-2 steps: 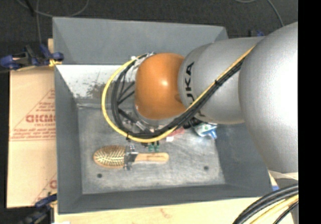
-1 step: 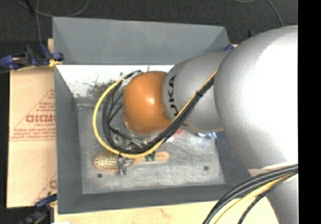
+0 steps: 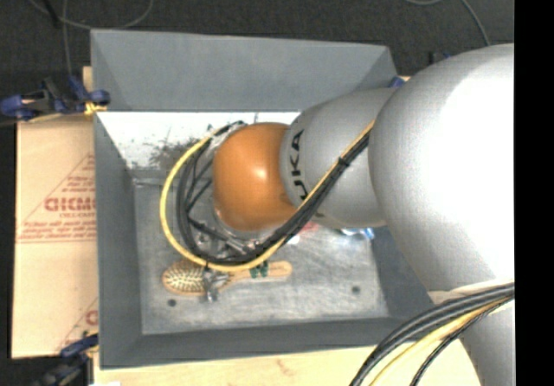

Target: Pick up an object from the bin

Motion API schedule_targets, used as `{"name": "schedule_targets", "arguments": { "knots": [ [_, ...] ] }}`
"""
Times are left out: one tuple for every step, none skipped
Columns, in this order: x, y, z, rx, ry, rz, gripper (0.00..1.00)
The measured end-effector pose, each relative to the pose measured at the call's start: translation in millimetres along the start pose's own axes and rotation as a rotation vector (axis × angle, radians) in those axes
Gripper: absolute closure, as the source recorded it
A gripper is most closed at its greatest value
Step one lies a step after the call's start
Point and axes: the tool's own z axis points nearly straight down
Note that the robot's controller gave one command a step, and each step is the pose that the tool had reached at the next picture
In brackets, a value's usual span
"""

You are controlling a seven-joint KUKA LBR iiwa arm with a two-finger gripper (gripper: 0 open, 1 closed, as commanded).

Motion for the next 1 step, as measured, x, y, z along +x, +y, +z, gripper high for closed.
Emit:
{"name": "schedule_targets", "arguments": {
  "knots": [
    [4.4, -28.3, -146.0, 0.001, 0.010, 0.041, 1.00]
  ]
}}
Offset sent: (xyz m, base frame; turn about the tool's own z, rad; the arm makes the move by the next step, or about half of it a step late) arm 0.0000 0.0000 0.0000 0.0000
